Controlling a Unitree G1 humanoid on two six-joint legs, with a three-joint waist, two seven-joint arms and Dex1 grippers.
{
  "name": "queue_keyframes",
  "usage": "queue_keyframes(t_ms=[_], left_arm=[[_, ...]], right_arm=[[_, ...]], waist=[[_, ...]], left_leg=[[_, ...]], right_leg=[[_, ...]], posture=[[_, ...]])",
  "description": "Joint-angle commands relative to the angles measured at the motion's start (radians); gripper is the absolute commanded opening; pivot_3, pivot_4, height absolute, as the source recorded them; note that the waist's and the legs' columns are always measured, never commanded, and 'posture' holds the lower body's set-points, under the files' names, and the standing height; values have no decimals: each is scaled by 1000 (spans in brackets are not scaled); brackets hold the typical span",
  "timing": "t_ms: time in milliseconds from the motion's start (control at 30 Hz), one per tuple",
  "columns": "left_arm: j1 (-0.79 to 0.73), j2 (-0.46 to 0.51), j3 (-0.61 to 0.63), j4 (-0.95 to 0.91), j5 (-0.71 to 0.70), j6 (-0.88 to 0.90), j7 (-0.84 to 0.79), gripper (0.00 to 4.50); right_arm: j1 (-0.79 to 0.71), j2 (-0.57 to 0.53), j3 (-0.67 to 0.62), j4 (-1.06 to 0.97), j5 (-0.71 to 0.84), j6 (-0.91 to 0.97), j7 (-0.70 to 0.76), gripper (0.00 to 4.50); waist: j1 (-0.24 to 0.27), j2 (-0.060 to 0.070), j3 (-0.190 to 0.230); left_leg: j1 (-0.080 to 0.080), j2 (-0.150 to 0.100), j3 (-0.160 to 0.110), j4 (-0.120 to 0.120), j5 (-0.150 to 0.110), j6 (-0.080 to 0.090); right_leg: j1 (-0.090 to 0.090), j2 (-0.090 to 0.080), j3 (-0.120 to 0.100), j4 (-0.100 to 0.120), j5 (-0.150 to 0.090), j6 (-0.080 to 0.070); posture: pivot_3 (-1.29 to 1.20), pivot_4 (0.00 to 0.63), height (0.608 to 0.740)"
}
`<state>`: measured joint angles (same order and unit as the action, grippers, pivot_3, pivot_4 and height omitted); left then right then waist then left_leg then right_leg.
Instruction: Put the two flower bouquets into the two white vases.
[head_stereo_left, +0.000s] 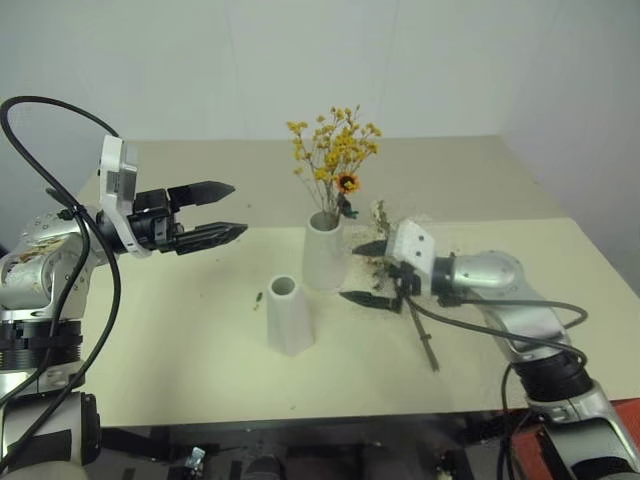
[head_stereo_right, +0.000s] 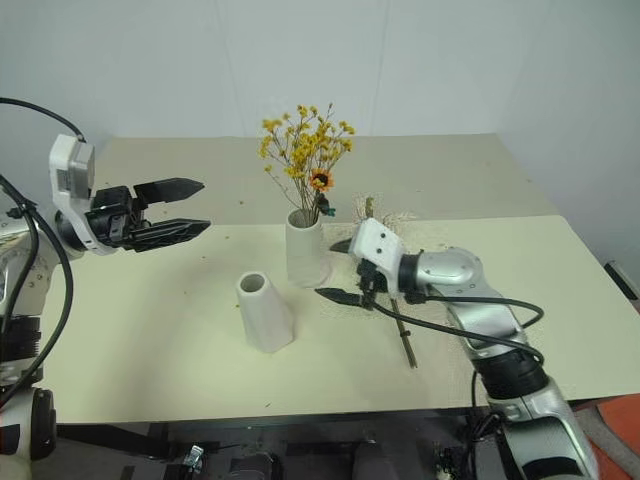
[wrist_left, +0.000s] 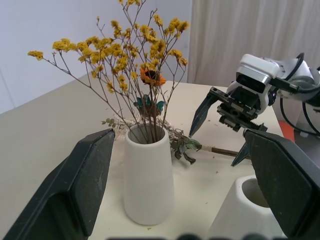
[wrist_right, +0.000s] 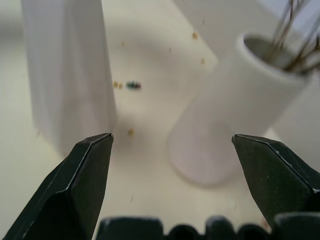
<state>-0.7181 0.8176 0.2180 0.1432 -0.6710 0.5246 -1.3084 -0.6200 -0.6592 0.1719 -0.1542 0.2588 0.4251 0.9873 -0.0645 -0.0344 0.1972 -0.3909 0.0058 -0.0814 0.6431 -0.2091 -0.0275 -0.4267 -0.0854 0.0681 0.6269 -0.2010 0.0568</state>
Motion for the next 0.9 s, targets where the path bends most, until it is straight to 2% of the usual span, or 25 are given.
queue_keyframes(t_ms=[33, 200, 300, 433, 633, 867, 900], left_arm=[[1, 11, 25, -55, -32, 6, -10, 4500], [15, 5, 20, -87, -48, 20, -10, 4500], [14, 4, 14, -89, -50, 21, -7, 4500], [16, 1, 11, -94, -50, 22, -3, 4500], [31, 6, 20, -112, -57, 29, 4, 4500], [43, 12, 31, -129, -62, 37, 18, 4500], [45, 12, 32, -131, -63, 38, 20, 4500]], right_arm=[[-7, -78, -77, -88, 44, 195, -20, 4480], [-28, -152, -84, -156, 80, 505, -69, 4480], [-154, -152, -22, -91, 88, 849, -129, 4480], [-282, -126, 69, 64, 92, 1025, -150, 4480], [-364, -76, 208, 247, 73, 1059, -168, 4480], [-443, 11, 287, 459, 26, 953, -167, 4480], [-452, 21, 291, 476, 21, 942, -164, 4315]], waist=[[-1, 0, 0], [-4, 0, 0], [-6, 0, 0], [-2, 0, 0], [-3, 0, 0], [-7, 0, 0], [-8, 0, 0]], left_leg=[[0, 0, 0, 0, 0, 0], [1, 0, 0, 0, 0, 0], [1, 0, 0, 0, 0, 0], [1, 0, 0, 0, 0, 0], [-2, 0, 0, 0, 0, 0], [-1, 0, 0, 0, 0, 0], [-1, 0, 0, 0, 0, 0]], right_leg=[[0, 0, 0, 0, 0, 1], [0, 0, 0, 0, -3, 5], [0, 0, 0, 0, -4, 6], [0, 0, 0, 0, -4, 6], [-1, 0, 0, -2, -1, 1], [-1, 0, 0, -1, 0, 0], [-1, 0, 0, -1, 0, 0]], posture=[[0, 150, 740], [0, 150, 740], [0, 150, 740], [0, 150, 740], [0, 150, 740], [0, 150, 740], [0, 150, 740]])
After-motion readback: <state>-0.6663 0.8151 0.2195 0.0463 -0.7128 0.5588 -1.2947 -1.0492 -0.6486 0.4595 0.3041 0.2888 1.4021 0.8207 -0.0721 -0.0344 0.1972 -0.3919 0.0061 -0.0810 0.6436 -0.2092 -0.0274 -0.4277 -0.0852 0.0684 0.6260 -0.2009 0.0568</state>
